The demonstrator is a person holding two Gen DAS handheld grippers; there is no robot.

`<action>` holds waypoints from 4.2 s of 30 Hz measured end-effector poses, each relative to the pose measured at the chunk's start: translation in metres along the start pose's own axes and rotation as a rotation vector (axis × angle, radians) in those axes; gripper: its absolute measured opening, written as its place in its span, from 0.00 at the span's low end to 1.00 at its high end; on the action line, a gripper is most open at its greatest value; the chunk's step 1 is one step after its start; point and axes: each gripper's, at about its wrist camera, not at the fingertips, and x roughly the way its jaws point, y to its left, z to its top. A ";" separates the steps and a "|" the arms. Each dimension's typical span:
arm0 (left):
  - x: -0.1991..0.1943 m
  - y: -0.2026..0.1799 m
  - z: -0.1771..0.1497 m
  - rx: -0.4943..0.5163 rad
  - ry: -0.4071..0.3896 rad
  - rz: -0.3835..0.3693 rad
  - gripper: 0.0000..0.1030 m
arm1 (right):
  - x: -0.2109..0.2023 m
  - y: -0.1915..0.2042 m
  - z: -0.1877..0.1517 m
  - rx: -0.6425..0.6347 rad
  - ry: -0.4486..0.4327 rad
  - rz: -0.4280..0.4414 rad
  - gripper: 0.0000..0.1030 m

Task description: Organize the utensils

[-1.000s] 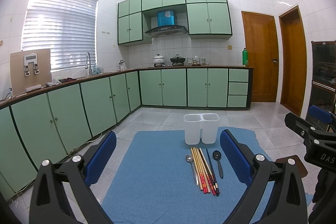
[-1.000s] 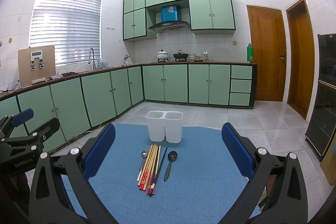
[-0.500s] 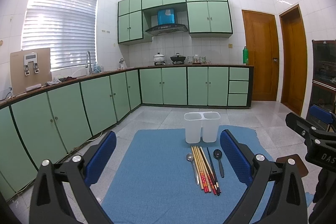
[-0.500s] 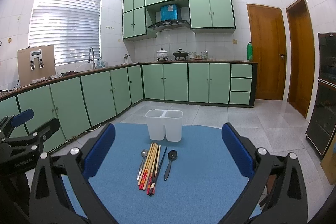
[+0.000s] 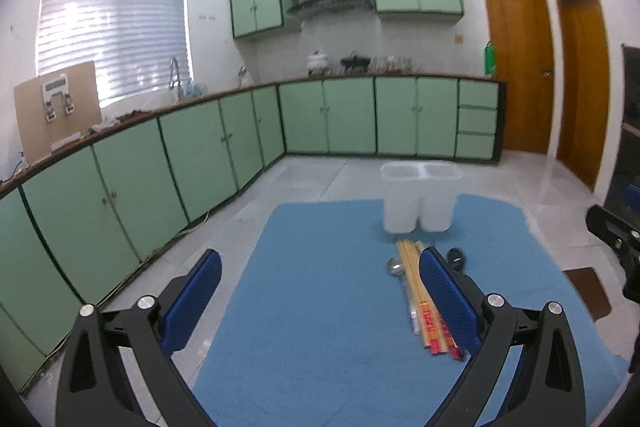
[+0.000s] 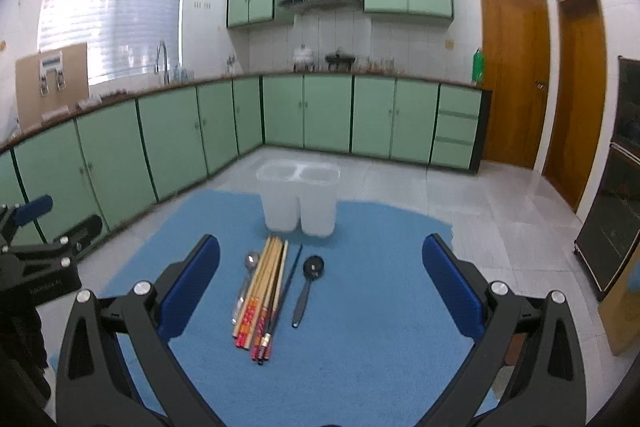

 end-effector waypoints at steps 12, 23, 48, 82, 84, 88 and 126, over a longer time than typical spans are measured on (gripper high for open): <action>0.142 -0.006 -0.025 -0.038 0.263 -0.002 0.94 | 0.164 -0.004 -0.022 0.062 0.290 0.007 0.79; 0.204 -0.014 -0.040 -0.032 0.368 -0.023 0.94 | 0.257 -0.005 -0.051 0.139 0.472 -0.005 0.62; 0.253 -0.075 -0.049 0.064 0.483 -0.141 0.94 | 0.278 -0.031 -0.057 0.166 0.510 0.050 0.27; 0.303 -0.037 -0.038 -0.049 0.569 -0.056 0.85 | 0.279 -0.029 -0.059 0.151 0.531 0.045 0.43; 0.302 -0.041 -0.046 -0.048 0.576 -0.068 0.81 | 0.279 -0.028 -0.060 0.140 0.530 0.038 0.43; 0.303 -0.040 -0.045 -0.048 0.558 -0.090 0.79 | 0.277 -0.028 -0.061 0.143 0.531 0.034 0.43; 0.271 -0.075 -0.009 0.046 0.202 -0.499 0.03 | 0.261 -0.036 -0.041 0.119 0.370 0.062 0.32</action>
